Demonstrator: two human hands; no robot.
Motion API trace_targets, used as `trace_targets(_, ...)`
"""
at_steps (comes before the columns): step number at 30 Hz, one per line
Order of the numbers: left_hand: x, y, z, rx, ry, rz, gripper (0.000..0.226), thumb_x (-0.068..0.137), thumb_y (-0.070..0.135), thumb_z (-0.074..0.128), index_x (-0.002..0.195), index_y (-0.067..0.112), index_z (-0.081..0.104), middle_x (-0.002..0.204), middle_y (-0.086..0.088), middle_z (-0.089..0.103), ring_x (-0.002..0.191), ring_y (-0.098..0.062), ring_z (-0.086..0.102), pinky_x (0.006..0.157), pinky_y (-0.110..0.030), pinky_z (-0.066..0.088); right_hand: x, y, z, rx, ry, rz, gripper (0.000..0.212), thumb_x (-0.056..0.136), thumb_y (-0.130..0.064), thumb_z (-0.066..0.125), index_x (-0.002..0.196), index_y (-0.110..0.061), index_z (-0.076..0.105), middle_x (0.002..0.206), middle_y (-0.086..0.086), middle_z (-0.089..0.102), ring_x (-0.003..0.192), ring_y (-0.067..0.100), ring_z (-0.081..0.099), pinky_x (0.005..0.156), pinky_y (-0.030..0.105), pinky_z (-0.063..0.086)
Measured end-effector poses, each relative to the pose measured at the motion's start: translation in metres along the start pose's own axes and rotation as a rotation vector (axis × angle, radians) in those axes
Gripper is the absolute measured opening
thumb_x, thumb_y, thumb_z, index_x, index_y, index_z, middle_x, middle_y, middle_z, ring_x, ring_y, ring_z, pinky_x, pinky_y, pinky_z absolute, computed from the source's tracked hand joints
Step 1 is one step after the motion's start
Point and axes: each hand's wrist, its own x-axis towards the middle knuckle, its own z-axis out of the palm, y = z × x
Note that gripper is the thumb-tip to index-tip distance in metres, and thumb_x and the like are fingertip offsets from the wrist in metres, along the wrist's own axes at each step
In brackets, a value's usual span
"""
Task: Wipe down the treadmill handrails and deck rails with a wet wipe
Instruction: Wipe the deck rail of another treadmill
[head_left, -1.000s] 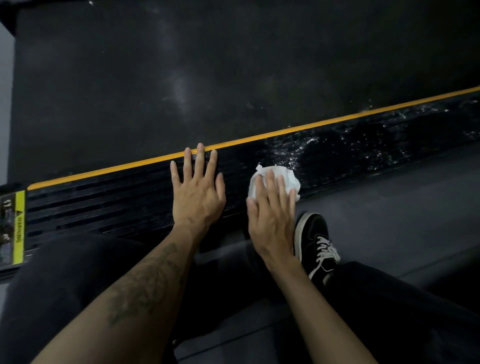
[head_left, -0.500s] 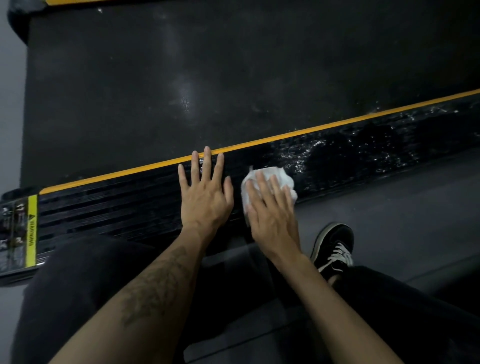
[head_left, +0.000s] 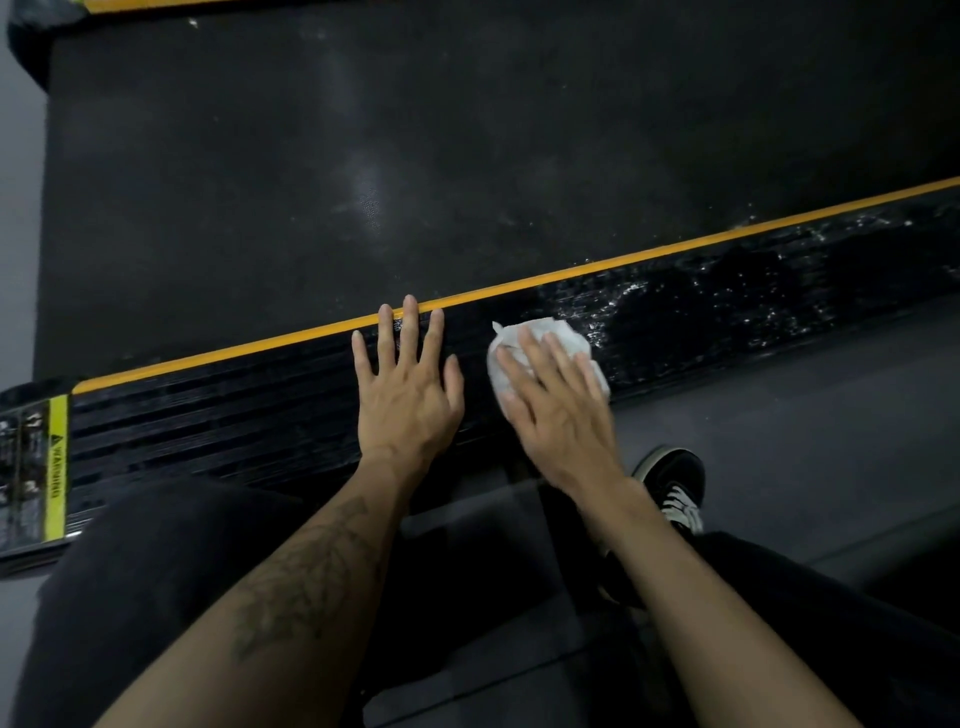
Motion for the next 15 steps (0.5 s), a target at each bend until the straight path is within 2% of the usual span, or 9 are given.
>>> trace_targets(2,0.000,0.000,0.000,-0.003,0.009,-0.002,0.061,0.108,0.046,0.021,0.165,0.026,0.011,0.173,-0.003,-0.002,0.159,-0.025,-0.011,0.127,-0.055,-0.005,0.003,0.006,-0.004,0.035,0.030,0.131,0.051,0.110,-0.036,0.033,0.161,-0.029,0.031,0.171,-0.002,0.016,0.159,0.018,0.008,0.128,0.041,0.001)
trace_targets(5,0.000,0.001,0.000,-0.013,0.006,-0.003,0.061,0.108,0.045,0.022,0.165,0.026,0.011,0.173,-0.002,-0.002,0.159,-0.025,-0.011,0.127,-0.055,-0.006,0.007,-0.021,0.000,-0.017,0.046,0.226,0.056,0.109,-0.037,0.018,0.163,-0.023,0.026,0.172,0.004,0.013,0.159,0.025,0.007,0.128,0.046,0.009)
trace_targets(8,0.000,0.000,0.001,-0.018,-0.006,-0.004,0.061,0.108,0.045,0.020,0.165,0.027,0.009,0.173,-0.001,-0.004,0.158,-0.023,-0.014,0.127,-0.055,-0.007,0.007,-0.033,0.004,-0.029,-0.018,0.012,0.061,0.107,-0.041,0.012,0.162,-0.022,0.028,0.171,0.004,0.012,0.159,0.026,0.007,0.128,0.046,0.007)
trace_targets(10,0.001,0.000,0.001,-0.017,-0.003,-0.006,0.061,0.108,0.046,0.019,0.165,0.027,0.009,0.173,-0.001,-0.005,0.158,-0.023,-0.014,0.127,-0.054,-0.007,0.009,-0.019,0.001,-0.026,-0.050,-0.061,0.055,0.109,-0.042,0.019,0.162,-0.028,0.026,0.172,-0.003,0.009,0.159,0.018,0.002,0.128,0.039,-0.001)
trace_targets(13,0.000,0.001,0.001,-0.015,0.007,-0.006,0.060,0.109,0.045,0.020,0.165,0.027,0.010,0.173,-0.001,-0.003,0.159,-0.024,-0.013,0.127,-0.055,-0.006,0.014,0.001,-0.003,-0.007,-0.002,0.096,0.053,0.111,-0.038,0.031,0.163,-0.030,0.025,0.172,-0.005,0.009,0.159,0.015,0.002,0.127,0.037,-0.002)
trace_targets(15,0.001,0.001,0.001,-0.013,0.008,-0.006,0.060,0.109,0.045,0.021,0.165,0.027,0.010,0.173,-0.001,-0.003,0.159,-0.024,-0.013,0.127,-0.055,-0.006,0.018,-0.010,-0.002,-0.002,0.033,0.220,0.054,0.110,-0.036,0.027,0.164,-0.025,0.022,0.172,0.000,0.008,0.159,0.020,0.002,0.128,0.041,0.002)
